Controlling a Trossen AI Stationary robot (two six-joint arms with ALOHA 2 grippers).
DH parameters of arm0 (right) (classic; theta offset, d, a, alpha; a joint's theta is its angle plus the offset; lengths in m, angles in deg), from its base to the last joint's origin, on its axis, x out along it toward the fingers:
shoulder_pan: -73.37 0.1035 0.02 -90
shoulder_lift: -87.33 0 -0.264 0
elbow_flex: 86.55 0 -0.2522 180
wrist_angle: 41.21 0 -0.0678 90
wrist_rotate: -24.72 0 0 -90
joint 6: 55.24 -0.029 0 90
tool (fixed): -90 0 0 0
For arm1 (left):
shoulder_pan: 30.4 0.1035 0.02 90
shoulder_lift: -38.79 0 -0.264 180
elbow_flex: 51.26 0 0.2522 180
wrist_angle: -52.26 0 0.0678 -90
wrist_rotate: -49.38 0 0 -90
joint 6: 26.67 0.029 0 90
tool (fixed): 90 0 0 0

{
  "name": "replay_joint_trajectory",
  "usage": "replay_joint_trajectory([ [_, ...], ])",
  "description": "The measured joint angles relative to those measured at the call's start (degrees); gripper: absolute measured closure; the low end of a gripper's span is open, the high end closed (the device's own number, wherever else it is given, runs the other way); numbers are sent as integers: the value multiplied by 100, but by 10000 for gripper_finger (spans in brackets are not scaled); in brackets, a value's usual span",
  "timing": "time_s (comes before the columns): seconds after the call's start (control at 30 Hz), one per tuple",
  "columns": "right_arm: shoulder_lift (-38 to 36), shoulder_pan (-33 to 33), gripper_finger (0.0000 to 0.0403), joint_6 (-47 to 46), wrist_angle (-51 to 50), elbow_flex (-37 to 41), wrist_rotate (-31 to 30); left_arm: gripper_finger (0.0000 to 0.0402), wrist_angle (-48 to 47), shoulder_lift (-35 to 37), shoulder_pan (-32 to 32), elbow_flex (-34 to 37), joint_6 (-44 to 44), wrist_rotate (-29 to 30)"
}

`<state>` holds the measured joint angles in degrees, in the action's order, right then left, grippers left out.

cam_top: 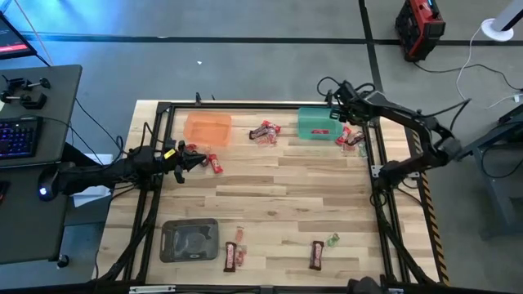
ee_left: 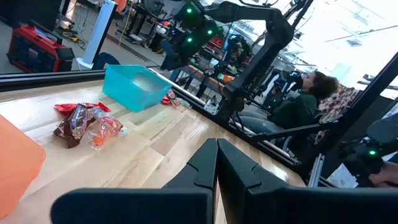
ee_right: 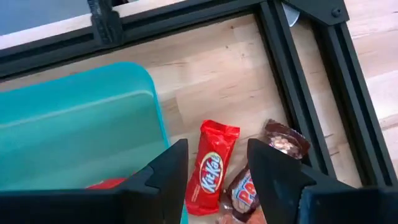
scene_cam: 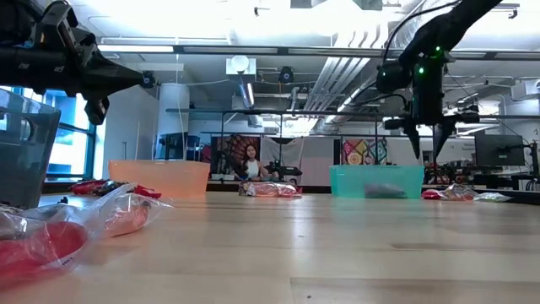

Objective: Sort candy by brand, put in halloween buckets
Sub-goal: Put the red chocolate bar into the blue bin

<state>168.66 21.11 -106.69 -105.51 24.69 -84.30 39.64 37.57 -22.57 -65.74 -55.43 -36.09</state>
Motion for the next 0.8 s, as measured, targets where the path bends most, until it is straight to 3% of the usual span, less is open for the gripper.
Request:
replay_joint_trajectory([
  [0.33, 452, -135, 245, 518, 120, 0, 209, 401, 1, 1, 0, -1, -2, 0],
  [0.8, 462, -139, 245, 929, 890, 0, 823, 401, 1, 1, 0, -1, -5, 1],
])
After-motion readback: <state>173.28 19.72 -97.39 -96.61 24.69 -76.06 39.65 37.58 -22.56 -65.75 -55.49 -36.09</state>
